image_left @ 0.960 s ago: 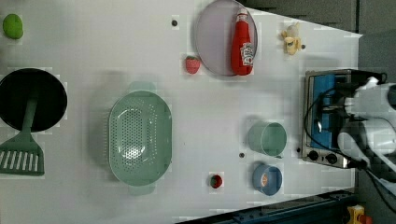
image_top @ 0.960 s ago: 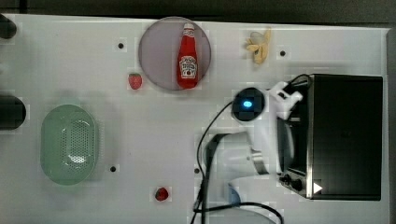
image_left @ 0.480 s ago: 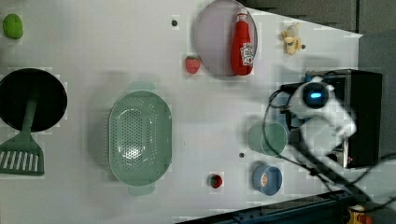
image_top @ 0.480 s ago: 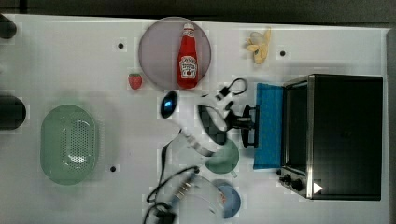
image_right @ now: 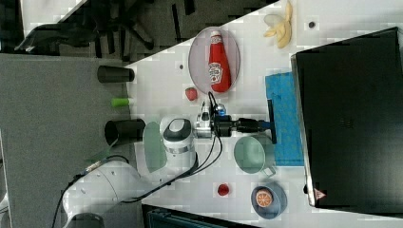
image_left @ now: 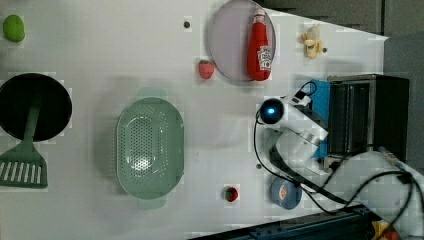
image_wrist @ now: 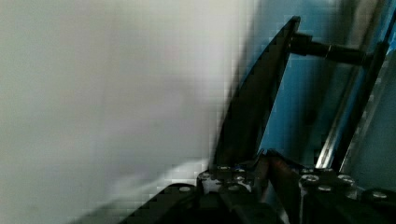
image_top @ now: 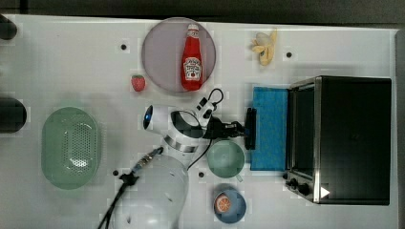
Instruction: Flap open oven.
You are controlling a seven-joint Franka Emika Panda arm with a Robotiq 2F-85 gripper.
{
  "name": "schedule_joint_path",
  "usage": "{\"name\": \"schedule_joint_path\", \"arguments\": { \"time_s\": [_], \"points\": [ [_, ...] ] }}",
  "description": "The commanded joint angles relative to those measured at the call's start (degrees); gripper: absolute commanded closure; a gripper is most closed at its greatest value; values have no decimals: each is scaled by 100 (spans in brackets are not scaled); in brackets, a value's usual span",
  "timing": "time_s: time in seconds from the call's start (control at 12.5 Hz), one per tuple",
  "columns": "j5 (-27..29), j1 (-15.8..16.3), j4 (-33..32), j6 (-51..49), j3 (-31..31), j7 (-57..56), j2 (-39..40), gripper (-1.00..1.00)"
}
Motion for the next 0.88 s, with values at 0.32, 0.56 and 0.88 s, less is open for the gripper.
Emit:
{"name": "schedule_joint_path", "arguments": {
  "time_s": [0.32,0.56,0.88],
  "points": [
    [-10,126,462,-289,-102,605,19,65],
    [298,105,442,75,-106,579,-398,65],
    [1536,39,428,335,-130,330,-1208,65]
  ]
}}
